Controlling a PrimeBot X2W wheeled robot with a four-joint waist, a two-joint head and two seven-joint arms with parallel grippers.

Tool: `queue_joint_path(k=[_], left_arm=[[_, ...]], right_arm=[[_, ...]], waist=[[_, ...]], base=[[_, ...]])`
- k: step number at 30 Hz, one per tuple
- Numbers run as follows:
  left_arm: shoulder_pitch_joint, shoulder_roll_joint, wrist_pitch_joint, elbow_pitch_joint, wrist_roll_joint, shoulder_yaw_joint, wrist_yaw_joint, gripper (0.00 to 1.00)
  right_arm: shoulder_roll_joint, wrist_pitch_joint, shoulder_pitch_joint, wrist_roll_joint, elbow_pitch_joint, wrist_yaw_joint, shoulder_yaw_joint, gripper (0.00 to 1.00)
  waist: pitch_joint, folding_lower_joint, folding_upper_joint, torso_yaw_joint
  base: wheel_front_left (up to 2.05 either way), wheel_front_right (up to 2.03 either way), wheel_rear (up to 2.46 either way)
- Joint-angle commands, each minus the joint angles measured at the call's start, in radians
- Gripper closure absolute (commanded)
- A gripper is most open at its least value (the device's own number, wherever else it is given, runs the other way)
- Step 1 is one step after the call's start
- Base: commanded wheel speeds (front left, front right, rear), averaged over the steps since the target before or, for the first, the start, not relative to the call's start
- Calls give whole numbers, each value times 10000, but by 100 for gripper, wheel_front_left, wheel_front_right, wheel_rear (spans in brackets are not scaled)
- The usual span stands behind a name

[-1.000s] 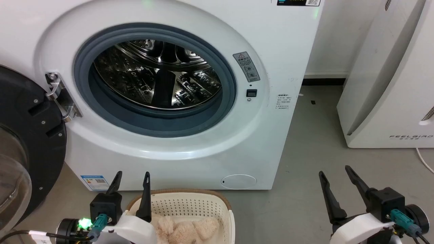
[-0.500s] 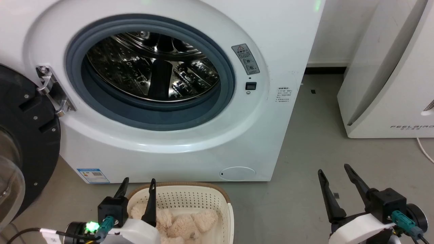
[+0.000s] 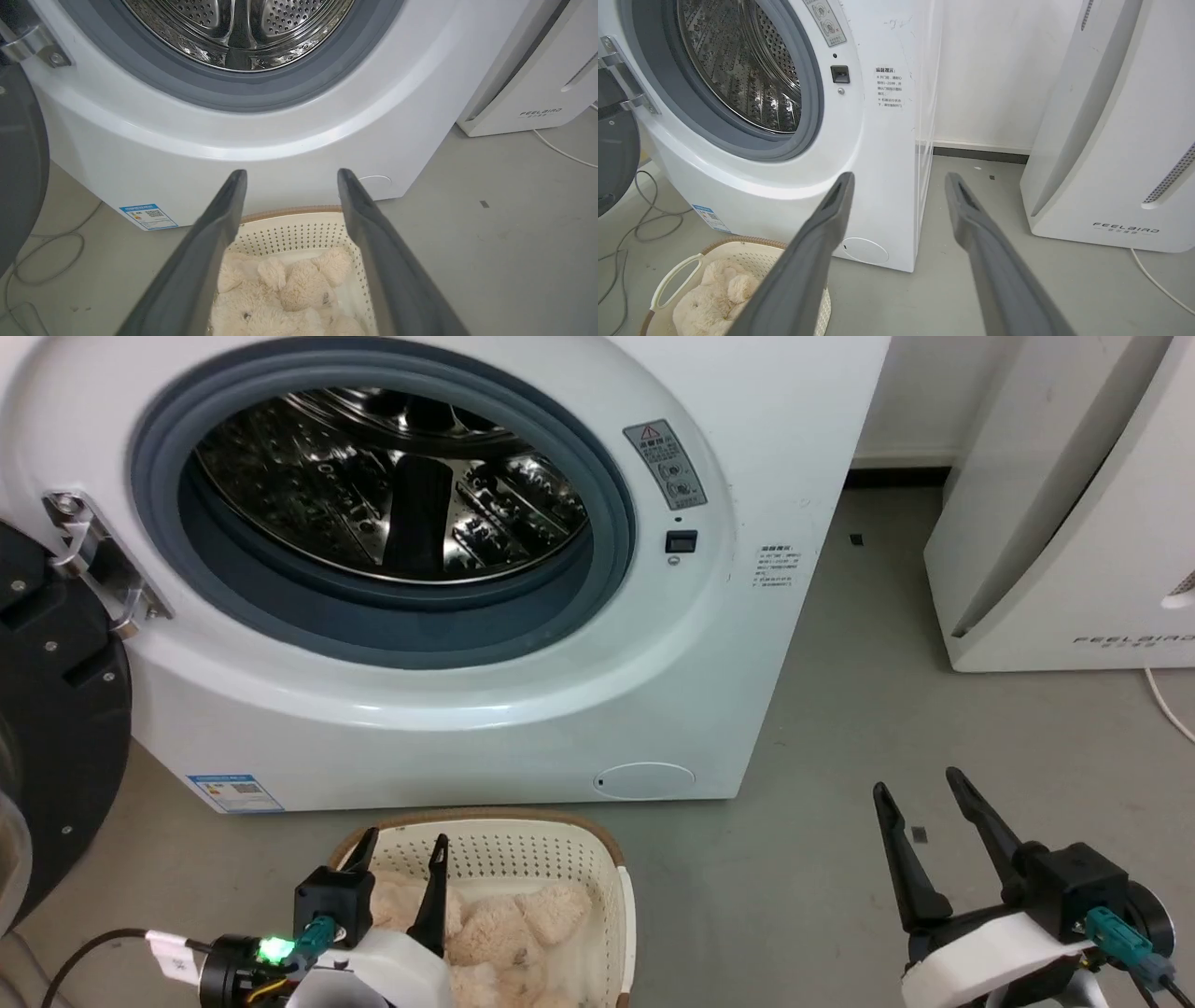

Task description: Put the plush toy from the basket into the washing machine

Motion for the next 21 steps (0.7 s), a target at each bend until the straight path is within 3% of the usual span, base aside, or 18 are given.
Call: queue_joint_path(k=[1, 21], left_arm=[[-247, 58, -103, 239, -64, -72, -64, 0], [-1250, 317, -589, 2727, -536, -640, -305, 0]], right_arm=[[0, -123, -138, 72, 10, -4, 35, 0], [0, -540, -325, 325, 49, -5, 190, 0]], waist=[[105, -1, 0, -41], [885, -1, 0, -308]], base=[[0, 0, 0], [0, 0, 0]])
